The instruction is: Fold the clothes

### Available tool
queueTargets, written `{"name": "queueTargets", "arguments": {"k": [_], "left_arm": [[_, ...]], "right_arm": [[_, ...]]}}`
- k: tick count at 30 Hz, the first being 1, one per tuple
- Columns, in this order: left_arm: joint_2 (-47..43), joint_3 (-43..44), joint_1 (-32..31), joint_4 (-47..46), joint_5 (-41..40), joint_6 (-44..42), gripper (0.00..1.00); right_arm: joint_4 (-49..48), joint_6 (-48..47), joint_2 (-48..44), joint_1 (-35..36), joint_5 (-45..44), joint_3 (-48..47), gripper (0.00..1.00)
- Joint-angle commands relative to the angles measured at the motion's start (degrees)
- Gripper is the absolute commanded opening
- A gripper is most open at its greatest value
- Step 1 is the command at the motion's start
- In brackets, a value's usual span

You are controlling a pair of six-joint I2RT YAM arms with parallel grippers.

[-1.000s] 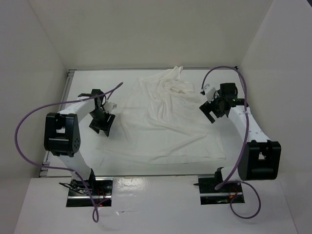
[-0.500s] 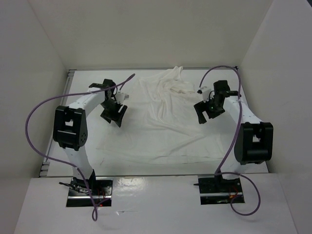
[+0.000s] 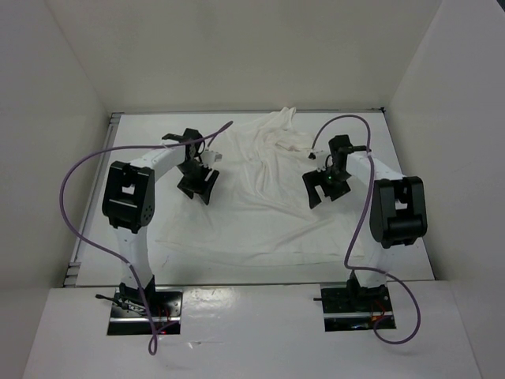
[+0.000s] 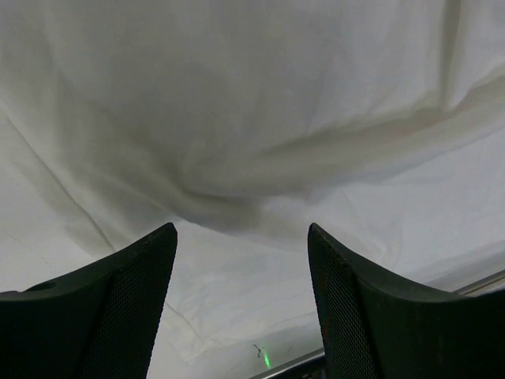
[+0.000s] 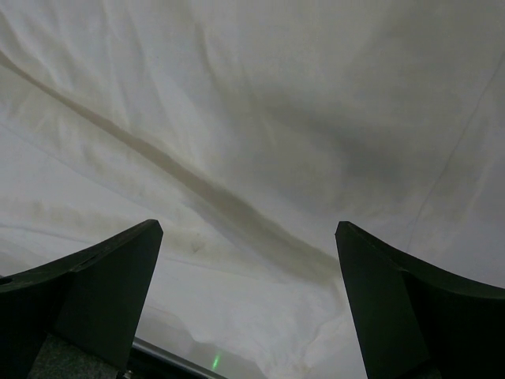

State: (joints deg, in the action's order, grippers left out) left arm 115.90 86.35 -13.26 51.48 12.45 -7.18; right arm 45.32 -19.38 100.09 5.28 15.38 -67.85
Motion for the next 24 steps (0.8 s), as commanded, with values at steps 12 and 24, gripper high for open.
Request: {"name": "queueTargets", "arguments": {"k": [12, 24], "left_arm": [[7.5, 19.3, 0.2, -5.4, 4.3, 1.2, 0.75], [21.6, 31.2, 0.2, -7.7, 7.5, 0.5, 0.75]], "right_arm": [[-2.1, 5.2, 11.9, 4.3, 2.1, -20.3, 1.00], [-5.1, 2.4, 21.5, 7.0, 2.1, -25.4, 1.00]]}}
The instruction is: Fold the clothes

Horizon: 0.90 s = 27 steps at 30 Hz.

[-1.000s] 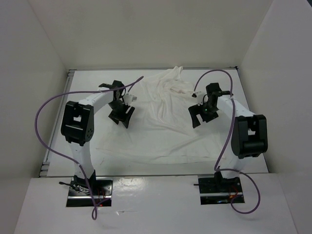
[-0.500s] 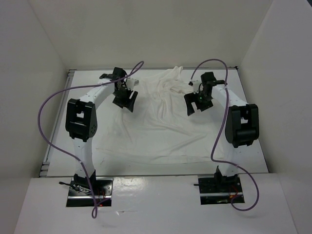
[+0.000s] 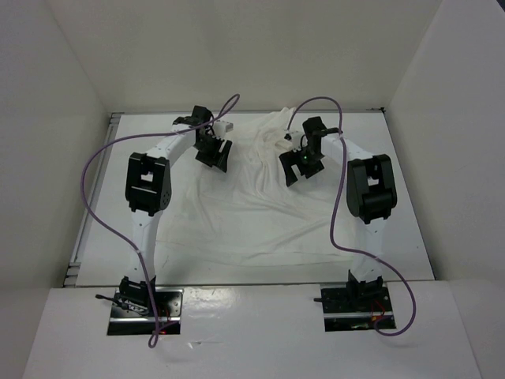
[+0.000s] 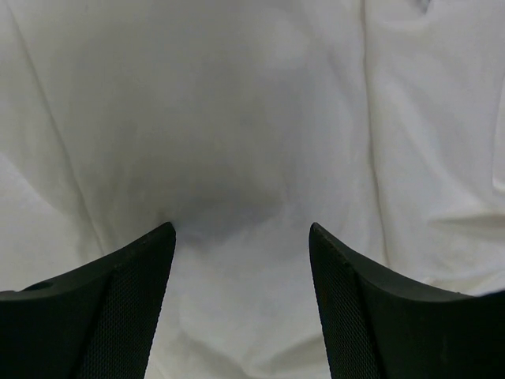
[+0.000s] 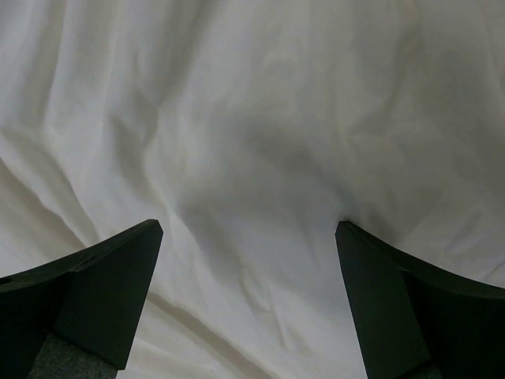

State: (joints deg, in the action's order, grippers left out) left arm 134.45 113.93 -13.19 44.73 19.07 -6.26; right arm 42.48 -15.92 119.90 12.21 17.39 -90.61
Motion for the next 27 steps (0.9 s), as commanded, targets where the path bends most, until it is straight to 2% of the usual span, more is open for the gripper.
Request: {"name": "queueTargets", "arguments": {"k": [1, 8, 12, 18, 27], "left_arm": [[4.6, 4.5, 0.1, 0.2, 0.9, 0.2, 0.75], [7.4, 6.4, 2.8, 3.4, -1.8, 3.0, 0.75], [5.3, 1.6, 4.4, 3.4, -2.5, 3.5, 0.75], [-0.6, -8.1, 6.4, 2.3, -7.6, 3.5, 0.75], [-8.3, -23.0, 12.9, 1.2, -8.9, 3.0, 0.74]], "right_arm": [[-2.2, -1.0, 1.7, 0.1, -0.4, -2.6, 1.00], [-3.4, -1.6, 2.9, -3.1, -3.9, -0.1, 1.00], [-3.4, -2.1, 2.9, -6.2, -4.5, 1.3, 1.00], [-3.9, -2.1, 2.3, -11.2, -5.6, 3.1, 1.00], [-3.9, -2.7, 2.3, -12.5, -8.1, 2.5, 1.00]]}}
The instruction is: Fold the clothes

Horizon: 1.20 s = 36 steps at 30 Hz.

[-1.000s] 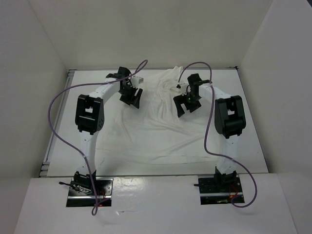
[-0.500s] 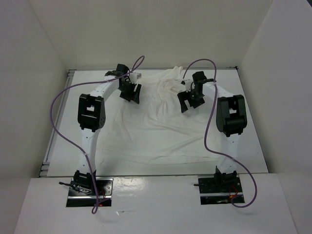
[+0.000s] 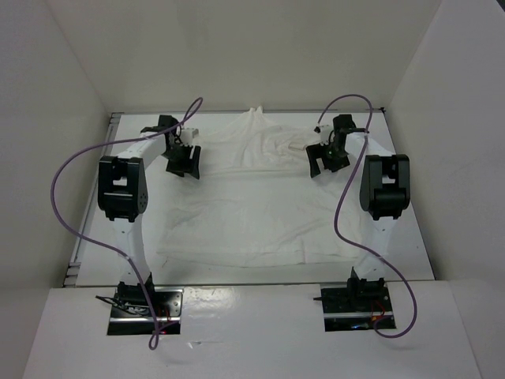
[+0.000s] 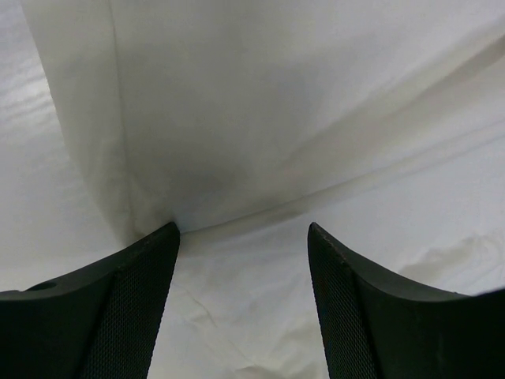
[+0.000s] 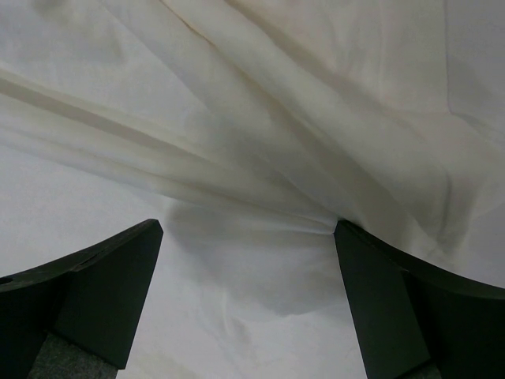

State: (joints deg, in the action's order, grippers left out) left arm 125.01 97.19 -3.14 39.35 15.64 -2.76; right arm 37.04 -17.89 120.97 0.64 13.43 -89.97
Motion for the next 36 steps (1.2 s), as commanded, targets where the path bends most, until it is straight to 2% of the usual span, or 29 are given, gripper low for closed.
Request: {"name": "queueTargets", "arguments": {"k": [1, 9, 14, 16, 18, 19, 21, 25, 30, 35, 36], "left_arm": [[0.4, -7.4, 3.7, 6.1, -5.4, -0.5, 0.74], [-7.1, -13.3, 5.7, 7.3, -5.4, -2.2, 0.73], [-12.7, -5.9, 5.1, 11.8, -4.3, -2.2, 0.74], [-13.3, 1.4, 4.4, 13.0, -4.3, -2.2, 0.76], [-11.6, 6.7, 3.0, 14.3, -3.8, -2.2, 0.80], [-10.8, 11.8, 2.2, 14.3, -2.1, -1.6, 0.80], [-7.0, 16.7, 1.5, 14.9, 0.7, -1.6, 0.80], [3.2, 28.6, -0.4, 15.4, 7.7, -0.2, 0.80], [12.5, 39.5, -2.5, 17.6, 11.1, 0.4, 0.80], [22.5, 56.8, -4.5, 24.2, 11.6, -0.2, 0.80], [27.3, 61.6, -4.5, 28.3, 11.6, -0.2, 0.80]], "right_arm": [[1.5, -0.7, 1.2, -0.9, -4.1, 1.8, 1.00], [2.9, -0.8, -0.4, -0.2, -4.1, 0.7, 1.00], [3.6, -0.8, -8.1, 4.0, -3.4, 0.1, 1.00], [4.3, 0.5, -10.7, 4.5, -1.9, -3.1, 1.00], [4.3, 1.0, -10.8, 5.2, 0.3, -7.4, 1.00], [4.3, 2.5, -10.8, 5.2, 0.3, -8.8, 1.00], [3.7, 3.0, -8.8, 5.2, 1.5, -13.1, 1.00], [3.7, 4.3, -1.2, 5.2, 7.2, -18.7, 1.00], [5.2, 4.3, 6.2, 5.2, 12.0, -26.1, 1.00], [5.2, 3.7, 11.4, 5.2, 14.6, -30.8, 1.00], [5.2, 3.7, 12.2, 5.2, 14.6, -31.6, 1.00]]}}
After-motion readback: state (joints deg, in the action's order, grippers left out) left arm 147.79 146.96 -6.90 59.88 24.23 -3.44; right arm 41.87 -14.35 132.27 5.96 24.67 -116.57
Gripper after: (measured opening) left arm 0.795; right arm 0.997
